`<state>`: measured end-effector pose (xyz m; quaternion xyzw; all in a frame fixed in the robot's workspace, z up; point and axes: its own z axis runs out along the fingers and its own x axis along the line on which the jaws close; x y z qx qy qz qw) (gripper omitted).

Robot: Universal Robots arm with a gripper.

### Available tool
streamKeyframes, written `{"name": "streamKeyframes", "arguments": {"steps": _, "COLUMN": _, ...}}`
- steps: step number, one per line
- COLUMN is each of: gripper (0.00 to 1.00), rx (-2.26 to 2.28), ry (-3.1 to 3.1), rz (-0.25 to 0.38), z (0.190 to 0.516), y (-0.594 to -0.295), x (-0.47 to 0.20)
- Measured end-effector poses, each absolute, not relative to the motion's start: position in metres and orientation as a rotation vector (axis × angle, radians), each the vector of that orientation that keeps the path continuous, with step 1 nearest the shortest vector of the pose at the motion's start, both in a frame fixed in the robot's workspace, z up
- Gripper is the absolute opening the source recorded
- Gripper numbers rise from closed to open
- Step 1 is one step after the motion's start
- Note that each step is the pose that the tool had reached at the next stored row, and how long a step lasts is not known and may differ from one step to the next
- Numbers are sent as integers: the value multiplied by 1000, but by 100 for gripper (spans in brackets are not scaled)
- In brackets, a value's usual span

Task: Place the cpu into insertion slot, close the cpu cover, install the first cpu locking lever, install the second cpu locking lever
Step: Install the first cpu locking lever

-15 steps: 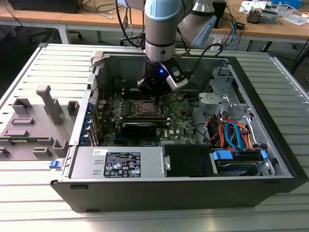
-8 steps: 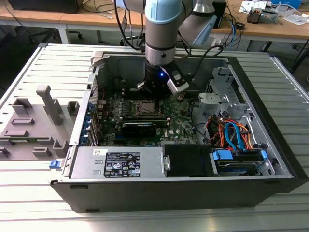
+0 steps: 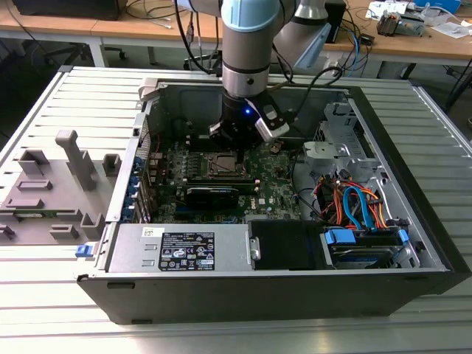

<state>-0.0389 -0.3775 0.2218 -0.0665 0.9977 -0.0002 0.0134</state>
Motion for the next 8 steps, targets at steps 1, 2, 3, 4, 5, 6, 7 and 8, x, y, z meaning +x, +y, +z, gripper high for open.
{"name": "streamKeyframes", "arguments": {"steps": 1, "gripper": 11, "rx": -207, "ry": 3108, "rz": 0, "z": 224, "y": -378, "x": -39}}
{"name": "streamKeyframes", "arguments": {"steps": 2, "gripper": 11, "rx": -207, "ry": 3108, "rz": 0, "z": 226, "y": -378, "x": -39}}
{"name": "streamKeyframes", "arguments": {"steps": 3, "gripper": 11, "rx": -207, "ry": 3108, "rz": 0, "z": 228, "y": -378, "x": -39}}
{"name": "streamKeyframes", "arguments": {"steps": 4, "gripper": 11, "rx": -207, "ry": 3108, "rz": 0, "z": 229, "y": -378, "x": -39}}
{"name": "streamKeyframes", "arguments": {"steps": 5, "gripper": 11, "rx": -207, "ry": 3108, "rz": 0, "z": 230, "y": -378, "x": -39}}
{"name": "streamKeyframes", "arguments": {"steps": 6, "gripper": 11, "rx": -207, "ry": 3108, "rz": 0, "z": 231, "y": -378, "x": -39}}
{"name": "streamKeyframes", "arguments": {"steps": 7, "gripper": 11, "rx": -207, "ry": 3108, "rz": 0, "z": 234, "y": -378, "x": -39}}
{"name": "streamKeyframes", "arguments": {"steps": 8, "gripper": 11, "rx": -207, "ry": 3108, "rz": 1, "z": 236, "y": -378, "x": -39}}
